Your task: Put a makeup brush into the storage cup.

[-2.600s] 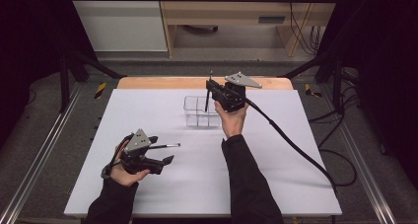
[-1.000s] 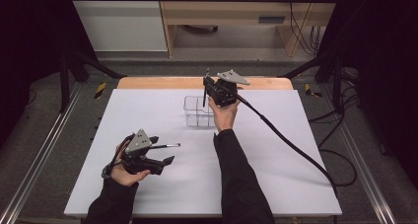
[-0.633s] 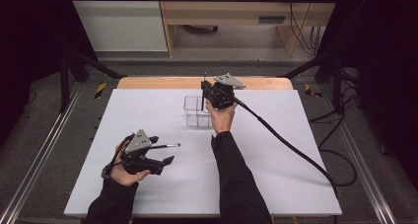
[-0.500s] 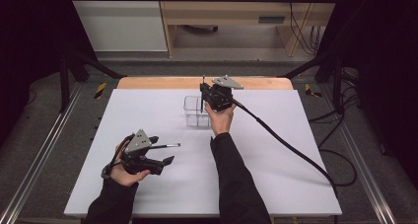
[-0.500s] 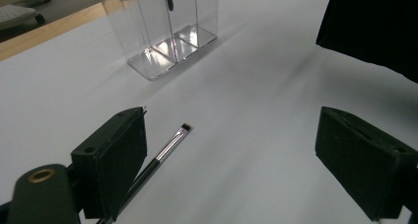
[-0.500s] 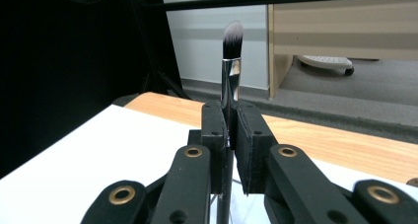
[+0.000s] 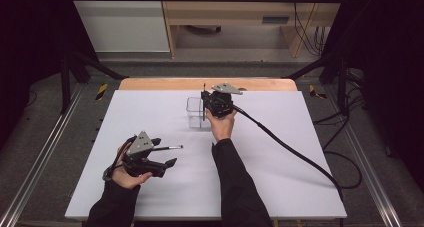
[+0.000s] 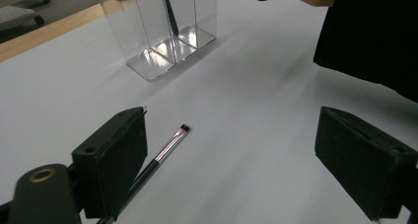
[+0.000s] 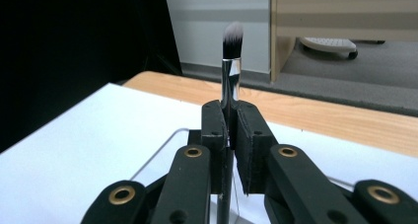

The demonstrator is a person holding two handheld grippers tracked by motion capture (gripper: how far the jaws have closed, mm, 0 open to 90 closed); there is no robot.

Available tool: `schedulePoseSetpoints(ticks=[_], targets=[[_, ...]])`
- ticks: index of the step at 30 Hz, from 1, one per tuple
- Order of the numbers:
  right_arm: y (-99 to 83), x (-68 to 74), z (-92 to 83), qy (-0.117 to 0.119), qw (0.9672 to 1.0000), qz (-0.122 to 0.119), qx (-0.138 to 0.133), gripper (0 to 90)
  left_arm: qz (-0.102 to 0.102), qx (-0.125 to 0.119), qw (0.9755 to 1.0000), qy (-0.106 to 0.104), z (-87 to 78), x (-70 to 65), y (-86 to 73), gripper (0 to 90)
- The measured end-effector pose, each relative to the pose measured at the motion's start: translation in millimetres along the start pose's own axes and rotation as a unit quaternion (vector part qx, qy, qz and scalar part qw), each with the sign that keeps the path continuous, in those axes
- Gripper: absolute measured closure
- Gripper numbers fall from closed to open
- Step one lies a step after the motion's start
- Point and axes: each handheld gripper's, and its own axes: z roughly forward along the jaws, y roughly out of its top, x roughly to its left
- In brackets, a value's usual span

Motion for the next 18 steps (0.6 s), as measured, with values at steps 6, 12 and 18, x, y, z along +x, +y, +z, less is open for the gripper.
schedulePoseSetpoints(ticks=[6,12,18], targets=[[-5.1,1.8,2.2,-0.003,1.0,-0.004,0.006,83.9,0.002,0.002,1.0,0.001,0.5,-0.6,0.1,11.6],[-7.5,2.1,2.9,-0.009,0.9998,-0.005,0.014,83.9,0.001,0.002,1.0,0.001,0.4,-0.8,0.1,11.7],[-12.4,3.3,5.1,-0.015,0.9995,-0.008,0.028,83.9,0.003,0.004,1.0,0.001,1.2,-1.4,0.1,11.8]])
